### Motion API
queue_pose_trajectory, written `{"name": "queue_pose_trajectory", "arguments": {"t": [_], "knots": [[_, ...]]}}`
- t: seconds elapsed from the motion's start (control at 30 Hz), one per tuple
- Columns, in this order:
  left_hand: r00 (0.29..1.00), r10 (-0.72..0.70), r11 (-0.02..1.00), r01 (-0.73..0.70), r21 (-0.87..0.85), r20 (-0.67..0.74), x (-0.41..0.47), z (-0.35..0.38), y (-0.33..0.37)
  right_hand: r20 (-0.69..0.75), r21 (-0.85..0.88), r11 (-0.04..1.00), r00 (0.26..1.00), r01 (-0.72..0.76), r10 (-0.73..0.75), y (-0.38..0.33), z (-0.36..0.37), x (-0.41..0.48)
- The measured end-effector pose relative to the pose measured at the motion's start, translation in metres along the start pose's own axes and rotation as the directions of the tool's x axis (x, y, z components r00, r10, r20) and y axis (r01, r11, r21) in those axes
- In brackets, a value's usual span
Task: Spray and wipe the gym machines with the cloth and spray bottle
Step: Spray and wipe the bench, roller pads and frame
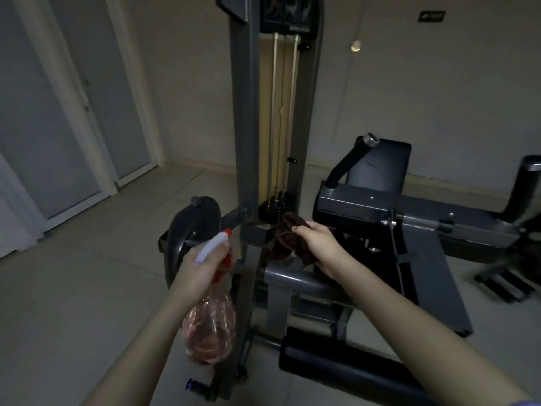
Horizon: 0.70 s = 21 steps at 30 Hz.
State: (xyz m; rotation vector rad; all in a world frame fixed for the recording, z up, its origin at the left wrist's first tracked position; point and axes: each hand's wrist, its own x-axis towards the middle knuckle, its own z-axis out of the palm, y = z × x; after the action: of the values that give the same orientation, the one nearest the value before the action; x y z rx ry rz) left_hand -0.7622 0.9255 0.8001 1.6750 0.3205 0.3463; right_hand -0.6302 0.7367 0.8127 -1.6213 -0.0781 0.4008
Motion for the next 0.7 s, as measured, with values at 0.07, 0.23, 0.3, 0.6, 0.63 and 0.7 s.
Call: {"name": "queue_pose_trajectory", "arguments": {"t": [0.07, 0.23, 0.3, 0.6, 0.63, 0.7], "knots": [[0.994, 0.005, 0.999, -0.010, 0.048, 0.107, 0.022, -0.001, 0.002, -0.028, -0.013, 1.000, 1.000, 0.000, -0.001, -0.001, -0.005, 0.022], [0.982, 0.018, 0.996, -0.034, 0.085, 0.188, 0.077, 0.003, -0.001, -0.066, -0.018, 1.000, 0.998, -0.012, 0.011, -0.005, -0.004, 0.076], [0.977, -0.007, 0.997, -0.009, 0.077, 0.212, 0.096, 0.004, -0.005, -0.078, -0.018, 1.000, 0.997, -0.020, 0.018, -0.001, -0.002, 0.089], [0.906, -0.118, 0.991, 0.079, 0.112, 0.407, 0.168, 0.034, -0.018, -0.199, 0.062, 0.993, 0.974, -0.098, 0.108, 0.015, -0.003, 0.128], [0.888, -0.126, 0.991, 0.088, 0.105, 0.443, 0.176, 0.037, -0.017, -0.221, 0.070, 0.994, 0.970, -0.086, 0.099, 0.015, -0.001, 0.132], [0.864, -0.124, 0.992, 0.088, 0.096, 0.488, 0.193, 0.044, -0.018, -0.261, 0.075, 0.995, 0.961, -0.072, 0.089, 0.016, 0.000, 0.138]]}}
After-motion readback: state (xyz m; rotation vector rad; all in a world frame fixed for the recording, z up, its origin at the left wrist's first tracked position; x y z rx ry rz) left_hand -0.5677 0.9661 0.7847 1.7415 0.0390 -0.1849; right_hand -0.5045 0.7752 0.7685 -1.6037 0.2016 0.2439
